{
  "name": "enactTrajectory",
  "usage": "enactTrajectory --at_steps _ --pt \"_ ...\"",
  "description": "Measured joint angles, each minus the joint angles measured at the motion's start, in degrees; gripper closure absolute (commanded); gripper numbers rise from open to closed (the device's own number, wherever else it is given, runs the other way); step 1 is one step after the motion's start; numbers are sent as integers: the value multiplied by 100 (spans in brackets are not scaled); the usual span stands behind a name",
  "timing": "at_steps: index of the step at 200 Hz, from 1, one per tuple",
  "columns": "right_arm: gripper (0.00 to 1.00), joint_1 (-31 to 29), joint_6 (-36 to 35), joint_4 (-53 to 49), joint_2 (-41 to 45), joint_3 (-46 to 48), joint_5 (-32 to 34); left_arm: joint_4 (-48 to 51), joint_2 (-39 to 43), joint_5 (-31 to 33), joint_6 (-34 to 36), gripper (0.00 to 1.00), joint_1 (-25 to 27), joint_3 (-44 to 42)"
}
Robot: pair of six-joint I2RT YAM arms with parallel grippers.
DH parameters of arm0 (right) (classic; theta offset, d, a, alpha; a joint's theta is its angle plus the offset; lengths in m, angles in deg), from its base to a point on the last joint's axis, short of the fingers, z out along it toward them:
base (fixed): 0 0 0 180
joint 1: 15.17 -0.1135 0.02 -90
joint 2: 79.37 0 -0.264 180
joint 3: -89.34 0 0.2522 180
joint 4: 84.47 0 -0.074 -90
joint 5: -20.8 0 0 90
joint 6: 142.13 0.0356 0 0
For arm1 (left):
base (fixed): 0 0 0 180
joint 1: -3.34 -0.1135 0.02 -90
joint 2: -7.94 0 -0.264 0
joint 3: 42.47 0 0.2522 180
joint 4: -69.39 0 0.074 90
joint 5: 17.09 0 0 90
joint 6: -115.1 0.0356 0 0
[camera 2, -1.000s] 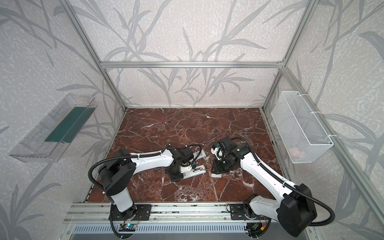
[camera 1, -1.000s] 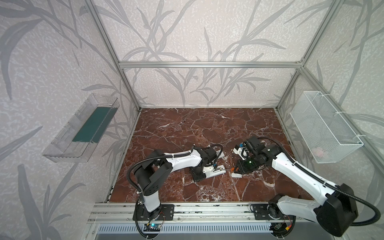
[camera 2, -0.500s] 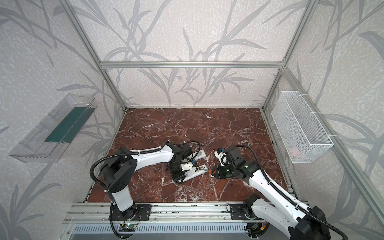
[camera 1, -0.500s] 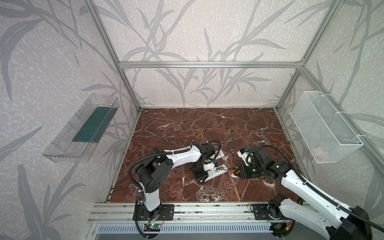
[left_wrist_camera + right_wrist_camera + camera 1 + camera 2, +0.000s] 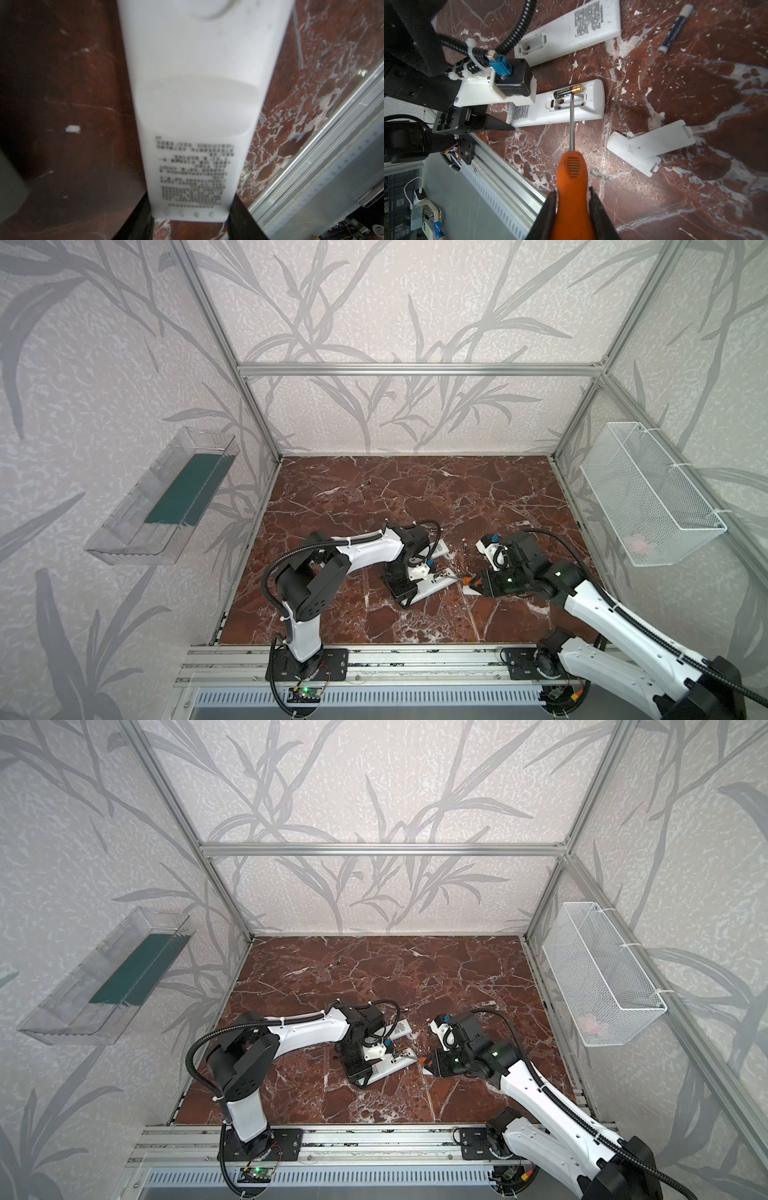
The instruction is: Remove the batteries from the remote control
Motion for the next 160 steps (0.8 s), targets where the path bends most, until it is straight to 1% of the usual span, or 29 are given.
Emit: enactTrajectory --at_steps 39,53,77,87,101,105,109,111,112,114,127,160 --pt "100 0 -26 59 -92 -28 -31 -2 -22 -24 -4 80 -22 22" --pt "100 0 -39 92 -144 -37 -72 -7 -22 -31 -11 75 -33 22" --pt "100 0 -48 90 -203 -103 -87 -15 -22 -13 -22 56 -37 22" --pt "100 0 -63 125 -210 -118 -59 -17 -20 13 -17 46 -35 22" --pt "100 0 -90 98 -205 -192 -15 -26 -20 81 -26 35 -35 22" --pt "100 0 -103 90 -205 -219 0 -28 -20 101 -17 28 -37 22" --pt "100 0 -111 87 -203 -249 17 -22 -9 105 -44 16 -37 22" --pt "100 0 -122 81 -199 -269 28 -35 0 118 -35 6 -37 22" --pt "100 0 -125 76 -197 -275 35 -35 4 129 -17 3 -37 20" --pt "100 0 -129 68 -195 -295 48 -37 15 142 -7 2 -37 20" --pt "100 0 -170 9 -140 -424 122 -66 107 216 -57 1 -31 22" --pt "100 9 -219 -208 116 -748 402 -210 367 634 -120 1 -83 20"
